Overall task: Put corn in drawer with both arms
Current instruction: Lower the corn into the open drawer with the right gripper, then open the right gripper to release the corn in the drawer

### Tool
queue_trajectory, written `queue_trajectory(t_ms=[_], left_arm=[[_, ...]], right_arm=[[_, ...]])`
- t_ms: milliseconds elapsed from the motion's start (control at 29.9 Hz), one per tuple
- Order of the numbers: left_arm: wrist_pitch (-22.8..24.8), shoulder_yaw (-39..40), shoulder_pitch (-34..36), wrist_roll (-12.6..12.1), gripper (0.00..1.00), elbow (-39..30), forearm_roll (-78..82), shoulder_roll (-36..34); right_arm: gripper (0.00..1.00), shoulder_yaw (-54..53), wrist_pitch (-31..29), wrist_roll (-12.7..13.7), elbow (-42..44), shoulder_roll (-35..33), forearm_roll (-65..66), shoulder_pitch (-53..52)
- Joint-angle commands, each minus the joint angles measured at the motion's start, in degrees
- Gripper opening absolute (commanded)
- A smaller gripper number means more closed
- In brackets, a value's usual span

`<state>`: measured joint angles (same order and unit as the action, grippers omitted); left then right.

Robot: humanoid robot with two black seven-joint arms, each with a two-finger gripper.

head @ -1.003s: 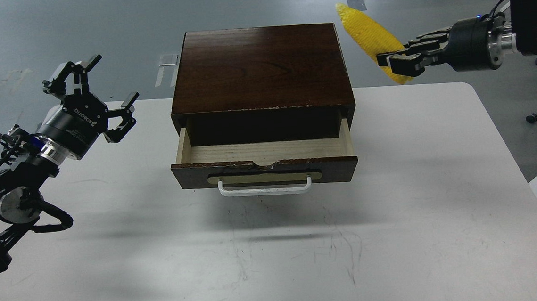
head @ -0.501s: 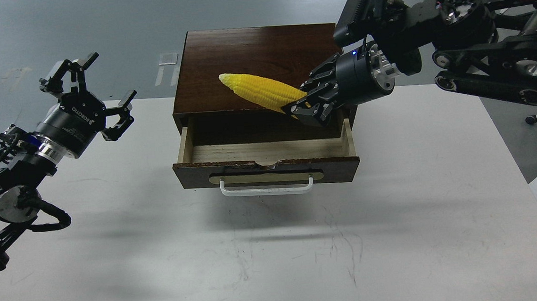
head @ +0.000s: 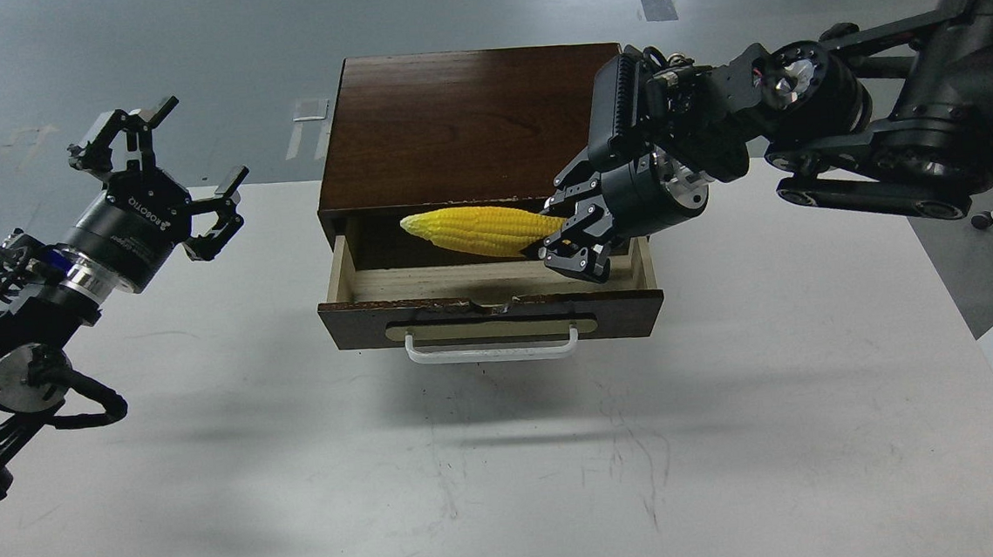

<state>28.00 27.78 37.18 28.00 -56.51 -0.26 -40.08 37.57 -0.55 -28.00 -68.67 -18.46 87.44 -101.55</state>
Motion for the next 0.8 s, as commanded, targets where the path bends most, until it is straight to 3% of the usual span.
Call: queue_trajectory(t_ms=[0, 100, 401, 769], left_arm=[[0.00, 0.00, -0.09, 0.00, 0.98, 0.00, 0.00, 0.00], [0.00, 0.00, -0.09, 0.00, 0.98, 0.00, 0.00, -0.08], [0.00, 0.00, -0.09, 0.00, 0.98, 0.00, 0.00, -0.08], [0.00, 0.00, -0.26, 0.00, 0.98, -0.09, 0.00, -0.61]], right_arm=[[0.36, 0.22, 0.11, 0.00, 0.20, 0.01, -0.08, 1.17], [0.46, 0.31, 0.11, 0.00, 0.20, 0.01, -0.08, 1.70], [0.59, 0.31, 0.11, 0.00, 0.73, 0.09, -0.08, 2.76], [0.69, 0.22, 0.11, 0.00, 0.73, 0.09, -0.16, 2.67]])
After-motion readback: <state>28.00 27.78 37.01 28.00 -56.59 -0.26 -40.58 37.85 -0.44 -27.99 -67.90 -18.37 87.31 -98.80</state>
